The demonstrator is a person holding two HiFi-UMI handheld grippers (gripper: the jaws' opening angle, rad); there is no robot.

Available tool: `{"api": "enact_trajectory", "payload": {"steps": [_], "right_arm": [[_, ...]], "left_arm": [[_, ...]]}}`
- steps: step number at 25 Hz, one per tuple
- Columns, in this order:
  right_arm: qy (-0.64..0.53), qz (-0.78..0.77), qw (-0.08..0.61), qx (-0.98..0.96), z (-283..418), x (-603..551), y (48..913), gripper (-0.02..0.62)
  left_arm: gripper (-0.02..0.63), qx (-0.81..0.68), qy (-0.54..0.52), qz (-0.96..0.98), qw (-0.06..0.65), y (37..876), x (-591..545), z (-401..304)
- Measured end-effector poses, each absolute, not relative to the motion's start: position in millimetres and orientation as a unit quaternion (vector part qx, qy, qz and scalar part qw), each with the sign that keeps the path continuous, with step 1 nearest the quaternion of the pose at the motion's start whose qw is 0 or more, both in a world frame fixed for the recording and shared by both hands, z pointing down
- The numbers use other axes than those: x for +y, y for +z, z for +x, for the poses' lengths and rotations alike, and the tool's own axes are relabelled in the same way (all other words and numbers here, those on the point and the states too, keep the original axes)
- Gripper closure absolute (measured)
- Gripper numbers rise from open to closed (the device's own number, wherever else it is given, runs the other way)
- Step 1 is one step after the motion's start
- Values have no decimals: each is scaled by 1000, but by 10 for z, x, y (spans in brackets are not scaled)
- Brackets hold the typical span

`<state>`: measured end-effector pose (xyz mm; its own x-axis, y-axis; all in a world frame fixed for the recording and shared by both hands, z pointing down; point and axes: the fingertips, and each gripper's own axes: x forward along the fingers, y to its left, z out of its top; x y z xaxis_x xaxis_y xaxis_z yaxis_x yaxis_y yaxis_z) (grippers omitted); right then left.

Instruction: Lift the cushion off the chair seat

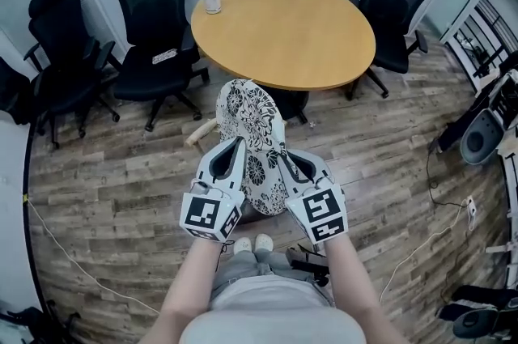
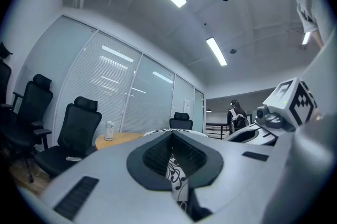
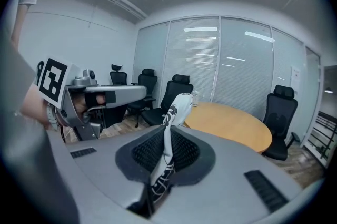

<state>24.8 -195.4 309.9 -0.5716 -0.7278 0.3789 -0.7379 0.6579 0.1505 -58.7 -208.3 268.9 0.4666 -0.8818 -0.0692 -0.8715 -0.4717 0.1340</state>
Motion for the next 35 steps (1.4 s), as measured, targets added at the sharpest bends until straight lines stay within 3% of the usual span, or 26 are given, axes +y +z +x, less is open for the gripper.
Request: {"api": "enact_trajectory", "payload": {"steps": [22, 35], "right_arm": [[-72, 469, 42, -879, 254, -1928, 2122, 557], [-63, 485, 1, -872, 252, -1978, 1974, 557]], "left_arm": [[604, -527, -92, 845, -13, 2104, -2007, -657], [604, -531, -102, 841, -27, 1954, -2029, -682]]}}
